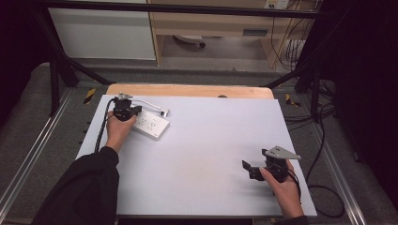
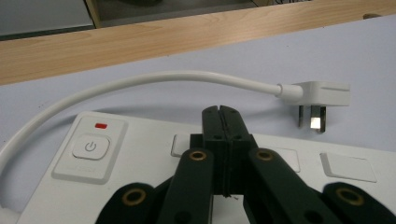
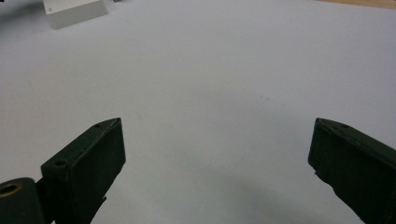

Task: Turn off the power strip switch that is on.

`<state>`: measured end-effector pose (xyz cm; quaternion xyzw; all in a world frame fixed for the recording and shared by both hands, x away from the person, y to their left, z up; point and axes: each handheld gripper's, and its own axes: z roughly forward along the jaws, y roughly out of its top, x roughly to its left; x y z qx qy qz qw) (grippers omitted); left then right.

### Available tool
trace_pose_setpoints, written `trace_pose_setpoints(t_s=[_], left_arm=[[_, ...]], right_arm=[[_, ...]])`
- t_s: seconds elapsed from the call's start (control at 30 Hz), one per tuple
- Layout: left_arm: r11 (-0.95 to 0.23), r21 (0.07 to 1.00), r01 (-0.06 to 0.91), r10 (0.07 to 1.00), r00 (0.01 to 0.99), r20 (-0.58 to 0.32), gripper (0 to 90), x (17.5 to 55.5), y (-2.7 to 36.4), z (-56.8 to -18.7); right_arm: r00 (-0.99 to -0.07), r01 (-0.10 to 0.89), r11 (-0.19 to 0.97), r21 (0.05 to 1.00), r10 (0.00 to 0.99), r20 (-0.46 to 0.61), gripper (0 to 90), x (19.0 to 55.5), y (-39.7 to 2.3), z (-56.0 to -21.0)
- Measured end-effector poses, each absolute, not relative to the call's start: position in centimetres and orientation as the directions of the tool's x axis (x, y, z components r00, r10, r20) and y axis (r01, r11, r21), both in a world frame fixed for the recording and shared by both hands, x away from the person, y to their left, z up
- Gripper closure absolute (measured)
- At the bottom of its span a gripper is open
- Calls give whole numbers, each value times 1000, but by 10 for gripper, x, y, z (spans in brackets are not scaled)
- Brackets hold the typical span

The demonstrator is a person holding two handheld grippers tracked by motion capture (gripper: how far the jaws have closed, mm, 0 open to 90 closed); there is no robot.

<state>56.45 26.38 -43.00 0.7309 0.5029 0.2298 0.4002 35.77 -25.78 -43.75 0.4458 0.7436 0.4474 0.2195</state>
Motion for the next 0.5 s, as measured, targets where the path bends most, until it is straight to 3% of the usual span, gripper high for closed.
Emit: trace_pose_setpoints(t_s=[0.27,0.5], left_arm=[[-183,822,540,915,400,-59,808,564,263,-429],[-150,827,541,924,375,-78,574,563,263,-425]], right_arm=[[-507,467,202,861,859,73,44,358,-258,-438],[-506,466,203,861,859,71,44,358,-258,-437]])
